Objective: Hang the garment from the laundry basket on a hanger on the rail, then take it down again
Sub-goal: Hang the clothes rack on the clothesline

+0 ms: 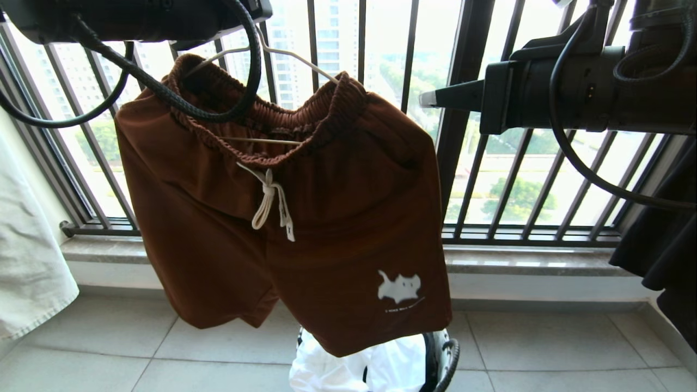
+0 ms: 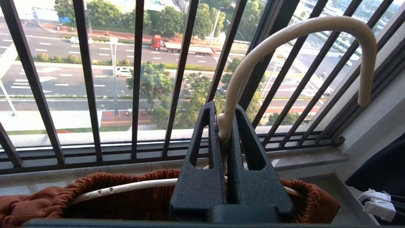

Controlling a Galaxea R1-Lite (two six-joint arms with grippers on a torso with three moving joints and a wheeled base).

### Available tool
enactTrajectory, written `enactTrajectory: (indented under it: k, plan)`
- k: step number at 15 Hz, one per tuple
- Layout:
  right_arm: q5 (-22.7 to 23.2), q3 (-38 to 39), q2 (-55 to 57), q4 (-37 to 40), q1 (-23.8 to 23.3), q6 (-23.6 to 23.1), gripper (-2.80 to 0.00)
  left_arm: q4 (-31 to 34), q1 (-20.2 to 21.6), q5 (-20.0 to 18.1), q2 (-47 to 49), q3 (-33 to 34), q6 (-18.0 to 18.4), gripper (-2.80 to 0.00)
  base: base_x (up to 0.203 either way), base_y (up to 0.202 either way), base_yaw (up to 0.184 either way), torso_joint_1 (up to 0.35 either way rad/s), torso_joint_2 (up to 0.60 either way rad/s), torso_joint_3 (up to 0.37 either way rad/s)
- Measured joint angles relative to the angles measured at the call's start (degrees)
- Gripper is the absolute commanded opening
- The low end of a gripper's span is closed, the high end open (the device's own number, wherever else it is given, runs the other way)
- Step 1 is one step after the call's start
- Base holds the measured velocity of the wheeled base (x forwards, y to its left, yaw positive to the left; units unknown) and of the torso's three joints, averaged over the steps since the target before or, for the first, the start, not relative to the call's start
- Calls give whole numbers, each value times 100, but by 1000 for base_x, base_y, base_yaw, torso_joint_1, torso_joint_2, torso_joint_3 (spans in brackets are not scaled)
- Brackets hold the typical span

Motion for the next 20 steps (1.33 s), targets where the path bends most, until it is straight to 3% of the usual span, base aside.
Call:
enactTrajectory:
  k: [14, 15, 20]
  plan:
    - [86, -374, 246, 16, 34, -231, -280, 8, -22, 0, -15, -6, -4, -280, 0, 0, 0, 0, 0, 0]
    - [86, -438, 260, 35, 34, -234, 0, 38, -28, 0, -14, -13, -2, -280, 0, 0, 0, 0, 0, 0]
    - [304, -574, 359, 225, 52, -631, 0, 195, -47, -9, 11, -52, 7, -280, 0, 0, 0, 0, 0, 0]
